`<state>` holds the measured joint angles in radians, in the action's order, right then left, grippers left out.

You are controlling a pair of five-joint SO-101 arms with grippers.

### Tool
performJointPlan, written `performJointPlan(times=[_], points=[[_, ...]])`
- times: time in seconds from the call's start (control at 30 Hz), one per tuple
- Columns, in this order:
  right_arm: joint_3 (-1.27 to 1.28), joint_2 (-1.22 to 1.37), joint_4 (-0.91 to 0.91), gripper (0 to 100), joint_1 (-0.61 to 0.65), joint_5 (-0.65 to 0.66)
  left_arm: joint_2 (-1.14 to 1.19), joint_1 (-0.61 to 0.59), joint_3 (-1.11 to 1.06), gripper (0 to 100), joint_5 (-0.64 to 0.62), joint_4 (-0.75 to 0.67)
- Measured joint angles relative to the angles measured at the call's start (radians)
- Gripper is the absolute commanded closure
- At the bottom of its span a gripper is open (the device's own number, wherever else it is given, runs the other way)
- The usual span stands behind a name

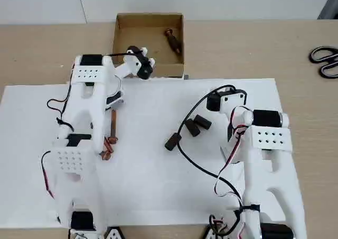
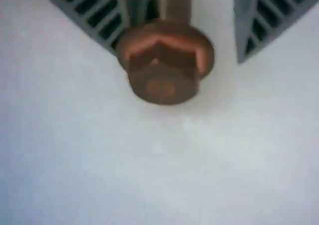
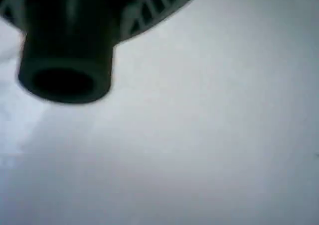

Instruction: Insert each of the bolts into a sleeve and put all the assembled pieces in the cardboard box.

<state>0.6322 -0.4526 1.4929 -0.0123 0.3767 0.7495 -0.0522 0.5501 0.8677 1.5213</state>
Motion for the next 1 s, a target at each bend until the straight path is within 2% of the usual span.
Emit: performJointPlan(times=[0.17, 0.43, 0.77, 0.9, 1.0], points=[[0.0, 0.0, 0.0, 99.5, 0.0, 0.0, 0.063, -0.005, 0.092, 89, 0.0, 0.049], [0.0, 0.0, 0.0, 99.5, 0.0, 0.0, 0.123, -0.002, 0.192, 99, 0.0, 0.155], [0.0, 0.0, 0.0, 99.5, 0.0, 0.0, 0.126, -0.002, 0.21, 99, 0.0, 0.172], [-0.02, 0.0, 0.012, 99.5, 0.0, 0.0, 0.135, -0.006, 0.285, 99, 0.0, 0.201], [-0.084, 0.0, 0.044, 99.5, 0.0, 0.0, 0.135, -0.038, 0.384, 99, -0.066, 0.203]])
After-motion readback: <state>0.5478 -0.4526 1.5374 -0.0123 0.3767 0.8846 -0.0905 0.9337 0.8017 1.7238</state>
